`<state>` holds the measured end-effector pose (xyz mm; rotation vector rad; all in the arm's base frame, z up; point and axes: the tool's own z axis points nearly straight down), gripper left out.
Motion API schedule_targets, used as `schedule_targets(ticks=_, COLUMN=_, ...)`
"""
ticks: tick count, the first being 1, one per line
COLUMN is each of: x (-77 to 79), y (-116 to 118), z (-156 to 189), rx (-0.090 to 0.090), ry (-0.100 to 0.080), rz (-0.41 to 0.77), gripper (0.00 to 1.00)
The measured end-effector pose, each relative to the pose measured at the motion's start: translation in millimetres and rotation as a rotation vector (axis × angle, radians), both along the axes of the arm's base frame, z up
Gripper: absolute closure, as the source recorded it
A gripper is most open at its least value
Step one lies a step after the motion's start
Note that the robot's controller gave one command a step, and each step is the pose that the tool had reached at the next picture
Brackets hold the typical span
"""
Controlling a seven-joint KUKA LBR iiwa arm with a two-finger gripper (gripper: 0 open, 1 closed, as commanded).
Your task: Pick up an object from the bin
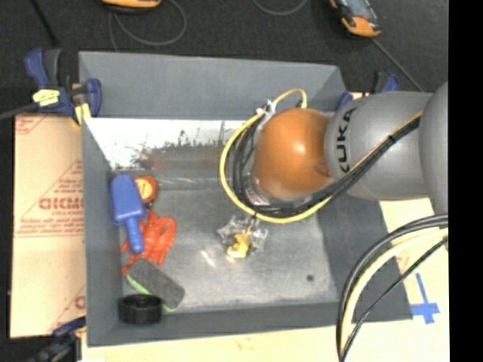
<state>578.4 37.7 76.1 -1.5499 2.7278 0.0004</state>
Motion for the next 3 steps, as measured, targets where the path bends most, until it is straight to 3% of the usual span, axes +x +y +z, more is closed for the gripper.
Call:
schedule_targets(ticks=2, x=-0.1, y=0, z=0, rx=0.000, ry=0.001, rz=-0.002, gripper=1.00)
schedule_targets(ticks=3, x=18.2, y=-10, z=187, rx=-0.002, ry=-0.008, rz=0.040, gripper=1.00)
